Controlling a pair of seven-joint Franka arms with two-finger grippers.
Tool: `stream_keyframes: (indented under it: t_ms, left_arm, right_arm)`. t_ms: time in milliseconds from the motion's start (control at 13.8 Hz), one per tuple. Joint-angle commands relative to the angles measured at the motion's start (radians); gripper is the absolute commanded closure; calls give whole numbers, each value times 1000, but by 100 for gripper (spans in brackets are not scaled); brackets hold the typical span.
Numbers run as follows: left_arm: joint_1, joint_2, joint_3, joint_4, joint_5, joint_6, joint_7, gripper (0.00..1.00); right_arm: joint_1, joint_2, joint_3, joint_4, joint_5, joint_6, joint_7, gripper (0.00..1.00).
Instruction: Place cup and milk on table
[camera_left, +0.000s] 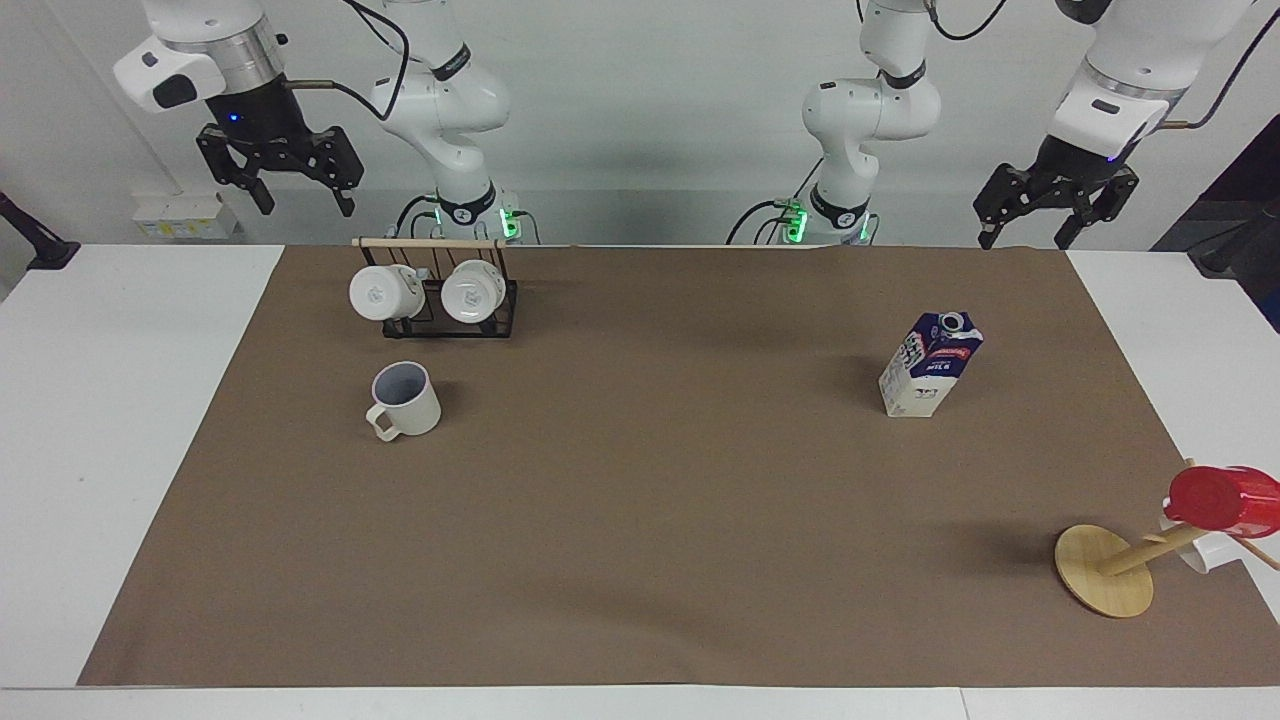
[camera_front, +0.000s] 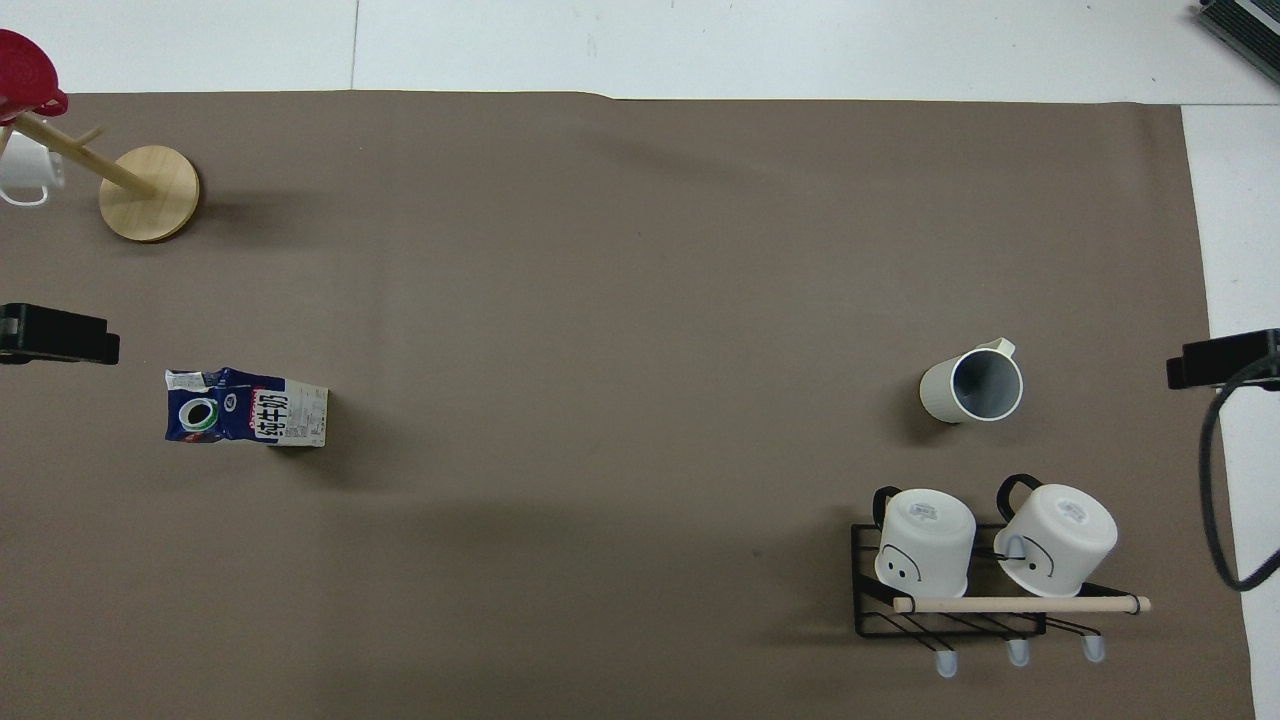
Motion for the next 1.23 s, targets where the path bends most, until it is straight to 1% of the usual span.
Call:
stream_keyframes:
  t_ms: [0,145,290,363,508,870,1088,1161]
  left_arm:
    - [-1,3,2,19,6,-22,5,0]
    - [1,3,2,17,6,-22,5,0]
    - [1,3,2,17,6,-22,5,0]
    - [1,3,2,17,6,-22,5,0]
    - [1,3,2,17,6,-24,5,0]
    - [1,3,2,17,6,-24,5,0]
    - [1,3,2,17,6,-24,8,0]
    - [2,3,4,17,6,-24,10,0]
  right_arm:
    - [38,2,6,-96,11,98,1,0]
    - [42,2,6,-179,49,176,-92,0]
    - [42,6,6,-262,49,249,-216,0]
    - [42,23,6,-296,49,279,-294,0]
    - [43,43,6,-351,49,367,-379,0]
    - [62,75,6,-526,49,588,-461,0]
    - [77,94,6,-575,48,649,-465,0]
    - [75,110,4,-593,49,690,-474,0]
